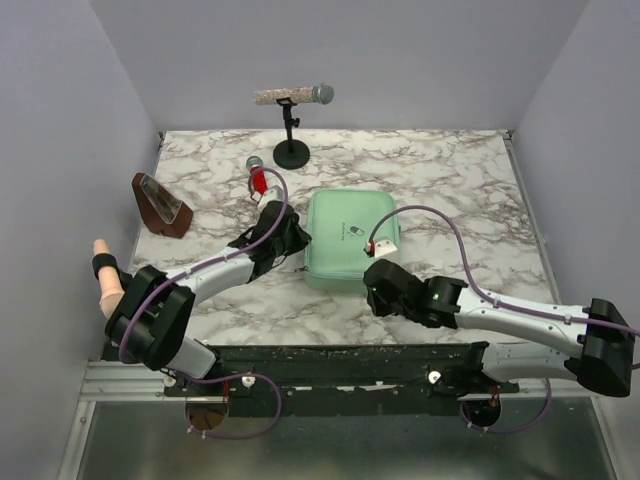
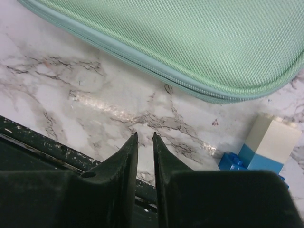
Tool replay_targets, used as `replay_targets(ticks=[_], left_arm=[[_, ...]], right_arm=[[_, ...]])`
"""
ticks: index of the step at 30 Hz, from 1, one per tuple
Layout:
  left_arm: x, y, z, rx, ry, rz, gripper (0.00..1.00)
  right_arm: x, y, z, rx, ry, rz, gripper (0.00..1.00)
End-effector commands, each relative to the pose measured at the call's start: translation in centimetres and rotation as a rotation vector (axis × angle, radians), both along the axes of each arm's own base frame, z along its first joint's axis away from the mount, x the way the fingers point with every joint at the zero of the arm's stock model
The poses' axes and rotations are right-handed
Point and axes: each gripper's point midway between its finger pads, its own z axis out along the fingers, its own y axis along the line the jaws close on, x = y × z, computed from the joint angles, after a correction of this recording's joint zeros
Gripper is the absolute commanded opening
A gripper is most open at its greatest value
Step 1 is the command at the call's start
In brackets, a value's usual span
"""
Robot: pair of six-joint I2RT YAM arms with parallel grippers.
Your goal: Organize the medicine kit
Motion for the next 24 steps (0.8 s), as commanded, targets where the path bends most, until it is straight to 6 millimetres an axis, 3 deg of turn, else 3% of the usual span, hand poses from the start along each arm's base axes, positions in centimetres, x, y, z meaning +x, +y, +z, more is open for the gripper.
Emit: replay_targets(ticks=[1,7,11,18,21,24], left_arm=[[-3.7,2.8,-5.0,0.090,0.166,0.030,0.00],[-6.1,3.8,-4.7,0.025,0.159,0.094,0.00],[-7.4,3.9,-3.7,-0.003,0.134,0.099,0.00],[-8.8,0.8,-2.6,-0.033,0.116,0.005,0.00],[-8.9,0.6,-2.4,-0.012,0.121,0.003,0.00],[-8.8,1.7,-1.7,0.011,0.098,0.036,0.31]], right_arm=[[2.0,1.6,2.0,0.076,-0.015,-0.010,0.30],[4.4,1.6,0.2,0.048,0.070,-0.034,0.30],[7.7,0.6,0.0,0.069,0.085,-0.126,0.29],[15.0,2.1,2.9,0.139,0.027,-0.160,0.30],[16.5,2.1,4.1,0.109,0.002,-0.175,0.35],[15.5,1.5,5.1,0.129,-0.018,-0.166,0.50]])
